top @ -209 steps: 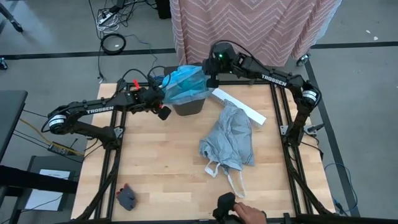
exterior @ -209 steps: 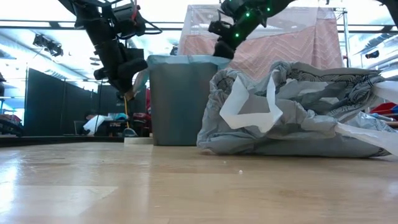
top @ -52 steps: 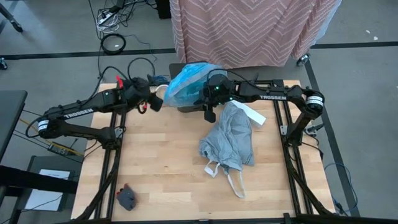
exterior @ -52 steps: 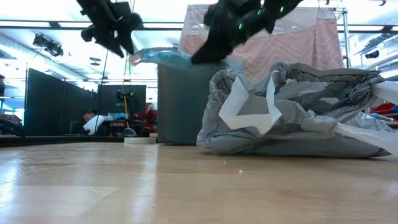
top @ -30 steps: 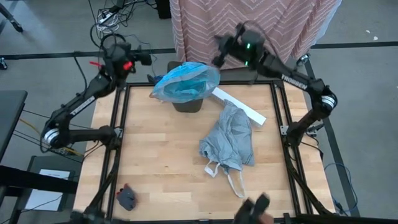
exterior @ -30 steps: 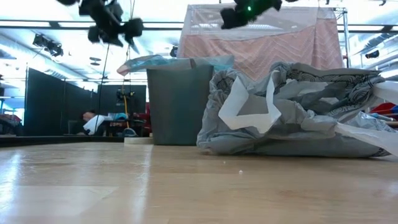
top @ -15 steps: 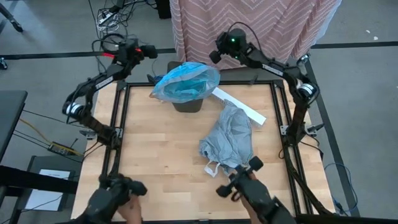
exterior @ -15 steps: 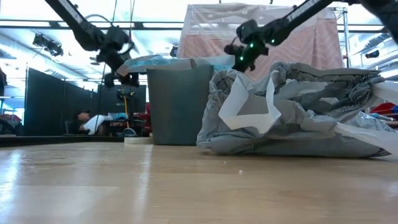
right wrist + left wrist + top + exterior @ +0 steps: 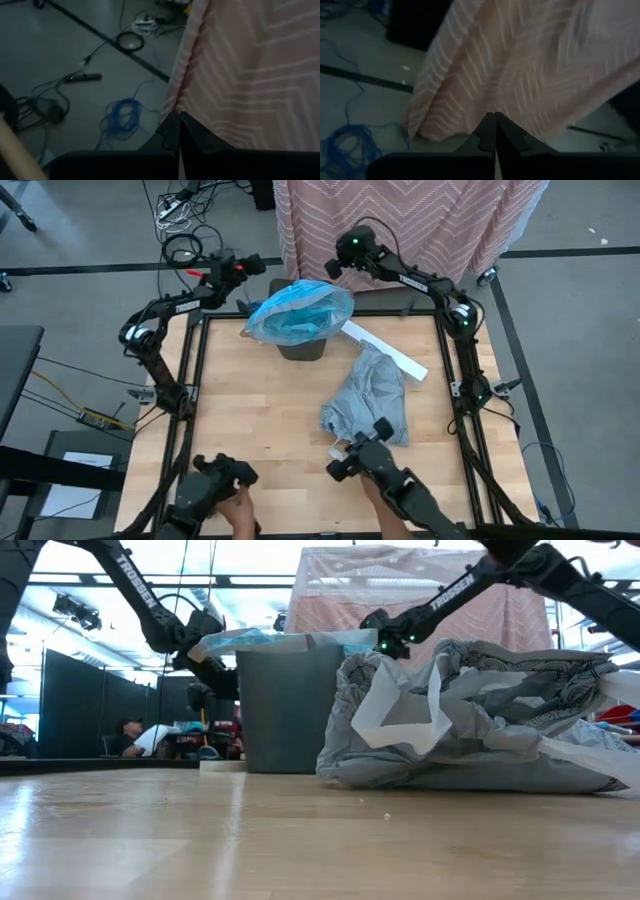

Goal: Place trash/remove bag and relplace
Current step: Insert a new trash bag into the trash bin

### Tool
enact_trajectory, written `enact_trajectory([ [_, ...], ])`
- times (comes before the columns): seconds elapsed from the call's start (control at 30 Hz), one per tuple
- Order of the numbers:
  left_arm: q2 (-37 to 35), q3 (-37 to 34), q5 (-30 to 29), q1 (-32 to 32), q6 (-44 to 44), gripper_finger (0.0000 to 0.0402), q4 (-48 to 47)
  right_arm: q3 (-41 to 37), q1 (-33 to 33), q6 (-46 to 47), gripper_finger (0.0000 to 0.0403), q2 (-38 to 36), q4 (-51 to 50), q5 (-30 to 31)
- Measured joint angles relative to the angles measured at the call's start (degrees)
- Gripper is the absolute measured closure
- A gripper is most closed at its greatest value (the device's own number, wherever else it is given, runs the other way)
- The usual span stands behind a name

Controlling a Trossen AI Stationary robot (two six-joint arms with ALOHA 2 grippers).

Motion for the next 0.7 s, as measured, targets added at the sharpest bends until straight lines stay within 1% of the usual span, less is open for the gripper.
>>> enact_trajectory([
  [0.1, 1.01, 0.00, 0.72, -1.58, -0.21, 0.0393, -0.80, 2.18, 1.34, 0.11, 0.0403, 2.18, -1.52, -1.56],
  [0.3, 2.48, 0.02, 1.94, -5.34, 1.06, 0.0394, -0.87, 2.20, 5.15, -0.72, 0.0403, 2.95, -3.85, -3.31],
  [0.47, 2.63, 0.00, 3.21, -9.51, 3.28, 0.0394, -5.85, 2.22, 8.36, -0.59, 0.0403, 2.93, -6.15, -4.68],
  [0.57, 2.60, 0.00, 8.00, -11.74, 5.54, 0.0394, -10.15, 2.22, 10.90, -0.76, 0.0403, 2.90, -9.76, -5.03],
  [0.6, 2.56, 0.00, 8.63, -12.60, 5.73, 0.0394, -11.98, 2.22, 11.78, -1.24, 0.0403, 2.90, -10.96, -5.11],
  [0.7, 2.51, 0.02, 8.70, -15.15, 5.74, 0.0394, -18.10, 2.22, 14.41, -2.58, 0.0403, 2.90, -13.84, -5.08],
])
